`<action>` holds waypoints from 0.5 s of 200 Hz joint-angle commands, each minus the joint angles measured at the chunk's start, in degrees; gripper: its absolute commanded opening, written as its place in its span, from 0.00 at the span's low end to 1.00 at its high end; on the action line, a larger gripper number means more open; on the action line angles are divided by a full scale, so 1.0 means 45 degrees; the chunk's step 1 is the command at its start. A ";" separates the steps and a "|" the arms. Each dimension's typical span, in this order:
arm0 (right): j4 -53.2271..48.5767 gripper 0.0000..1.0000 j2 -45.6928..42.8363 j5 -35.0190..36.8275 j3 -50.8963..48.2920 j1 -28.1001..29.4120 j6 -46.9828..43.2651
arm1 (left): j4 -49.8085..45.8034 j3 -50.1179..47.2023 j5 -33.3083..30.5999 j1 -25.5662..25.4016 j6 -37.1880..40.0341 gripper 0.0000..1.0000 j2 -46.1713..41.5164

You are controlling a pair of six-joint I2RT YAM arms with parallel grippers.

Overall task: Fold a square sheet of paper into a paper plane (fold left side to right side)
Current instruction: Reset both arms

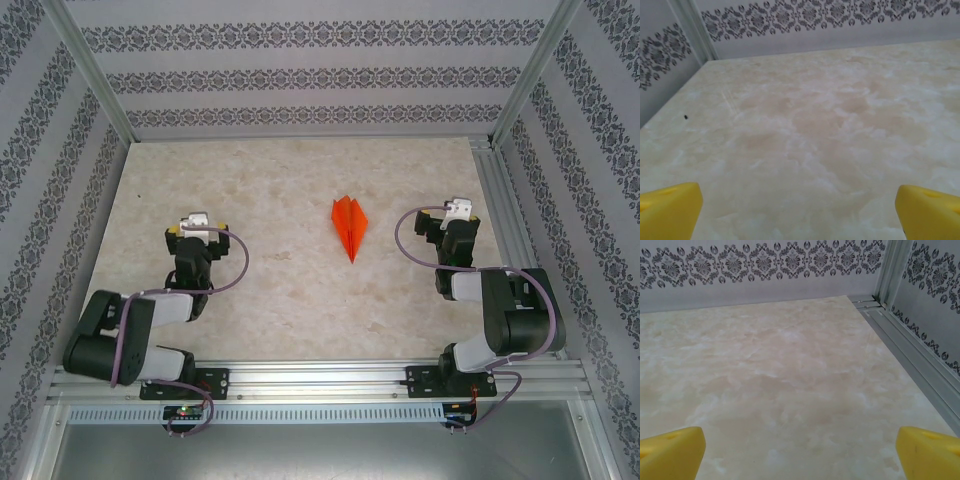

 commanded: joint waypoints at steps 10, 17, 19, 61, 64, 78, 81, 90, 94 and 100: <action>0.0597 0.98 -0.0069 -0.0289 -0.0011 -0.0132 -0.0132 | 0.2457 0.0486 0.0406 0.0332 0.0169 1.00 0.1733; 0.0578 0.98 -0.0078 -0.0279 0.0008 -0.0125 -0.0142 | 0.0907 0.0917 0.0521 0.0342 -0.0014 1.00 0.1394; 0.0603 0.98 -0.0072 -0.0279 -0.0001 -0.0123 -0.0132 | 0.0673 0.1049 0.0535 0.0368 -0.0041 1.00 0.1400; 0.0552 0.98 -0.0067 -0.0393 0.0028 -0.0110 -0.0230 | 0.0276 0.1439 0.1282 0.0982 -0.0395 1.00 0.1589; 0.0538 0.98 -0.0068 -0.0396 0.0038 -0.0093 -0.0224 | 0.0291 0.1425 0.1282 0.0982 -0.0384 1.00 0.1599; 0.0495 0.98 -0.0068 -0.0416 0.0066 -0.0090 -0.0241 | 0.0280 0.1437 0.1264 0.0982 -0.0375 1.00 0.1561; 0.0494 0.98 -0.0073 -0.0433 0.0067 -0.0090 -0.0240 | 0.0247 0.1433 0.1270 0.0982 -0.0364 1.00 0.1549; 0.0494 0.98 -0.0058 -0.0490 0.0067 -0.0090 -0.0259 | 0.0141 0.1471 0.1353 0.0982 -0.0365 1.00 0.1543; 0.0494 0.98 -0.0069 -0.0494 0.0063 -0.0090 -0.0267 | 0.0172 0.1471 0.1378 0.0982 -0.0344 1.00 0.1547; 0.0494 0.98 -0.0077 -0.0478 0.0067 -0.0095 -0.0261 | 0.0108 0.1470 0.1398 0.0982 -0.0343 1.00 0.1540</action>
